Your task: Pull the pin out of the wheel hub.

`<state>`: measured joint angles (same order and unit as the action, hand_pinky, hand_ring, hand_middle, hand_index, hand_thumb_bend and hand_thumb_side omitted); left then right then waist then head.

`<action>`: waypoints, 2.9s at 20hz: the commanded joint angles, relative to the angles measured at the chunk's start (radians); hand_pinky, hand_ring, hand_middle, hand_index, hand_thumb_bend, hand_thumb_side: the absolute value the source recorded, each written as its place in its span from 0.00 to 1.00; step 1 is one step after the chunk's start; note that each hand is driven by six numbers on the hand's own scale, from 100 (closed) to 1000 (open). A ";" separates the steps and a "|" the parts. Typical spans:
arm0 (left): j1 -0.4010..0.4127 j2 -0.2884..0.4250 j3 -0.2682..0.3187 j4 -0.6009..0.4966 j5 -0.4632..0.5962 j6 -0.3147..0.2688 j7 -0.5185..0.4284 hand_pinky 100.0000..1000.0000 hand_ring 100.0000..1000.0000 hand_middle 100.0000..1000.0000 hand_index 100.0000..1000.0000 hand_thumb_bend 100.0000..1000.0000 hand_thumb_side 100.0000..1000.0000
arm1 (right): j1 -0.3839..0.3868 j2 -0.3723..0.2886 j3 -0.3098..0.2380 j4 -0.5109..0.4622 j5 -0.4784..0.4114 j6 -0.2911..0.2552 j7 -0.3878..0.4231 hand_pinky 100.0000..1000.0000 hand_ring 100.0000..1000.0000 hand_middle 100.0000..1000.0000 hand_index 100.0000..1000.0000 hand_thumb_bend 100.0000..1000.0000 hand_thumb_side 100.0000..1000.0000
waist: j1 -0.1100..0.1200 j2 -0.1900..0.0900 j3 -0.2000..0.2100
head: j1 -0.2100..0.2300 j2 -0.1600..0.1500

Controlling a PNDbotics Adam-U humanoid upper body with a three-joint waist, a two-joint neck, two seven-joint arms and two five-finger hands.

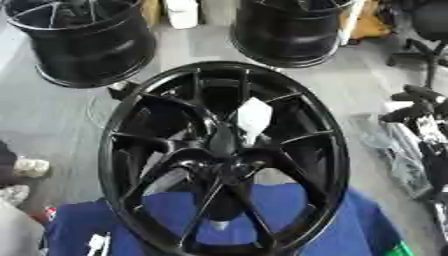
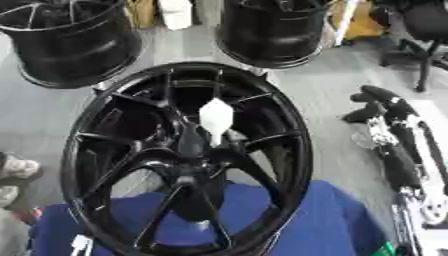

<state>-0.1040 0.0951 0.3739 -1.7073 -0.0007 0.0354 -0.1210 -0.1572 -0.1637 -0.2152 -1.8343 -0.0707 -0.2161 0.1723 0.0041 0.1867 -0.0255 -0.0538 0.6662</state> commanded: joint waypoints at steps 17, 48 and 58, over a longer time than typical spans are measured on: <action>-0.004 0.025 -0.002 -0.014 -0.004 0.002 -0.007 0.67 0.50 0.47 0.62 0.45 0.59 | -0.168 -0.567 0.116 -0.046 0.011 -0.053 0.090 0.65 0.54 0.73 0.84 0.00 0.39 | -0.018 -0.028 0.015 | -0.007 0.002; -0.001 0.039 -0.020 -0.012 -0.019 0.004 -0.026 0.67 0.50 0.46 0.62 0.45 0.60 | -0.818 -0.603 0.696 0.228 0.364 -0.242 0.734 0.75 0.68 0.93 0.98 0.00 0.73 | -0.045 -0.030 0.039 | -0.051 -0.003; -0.002 0.037 -0.021 -0.011 -0.018 0.002 -0.027 0.67 0.50 0.46 0.62 0.45 0.60 | -0.817 -0.564 0.717 0.272 0.408 -0.279 0.735 0.76 0.72 0.92 0.97 0.00 0.77 | -0.041 -0.028 0.045 | -0.049 -0.001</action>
<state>-0.1011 0.1150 0.3543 -1.7071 -0.0175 0.0401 -0.1448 -0.9562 -0.7157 0.5120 -1.5640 0.3309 -0.3815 0.7998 -0.0392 0.1741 0.0196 -0.0995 0.6739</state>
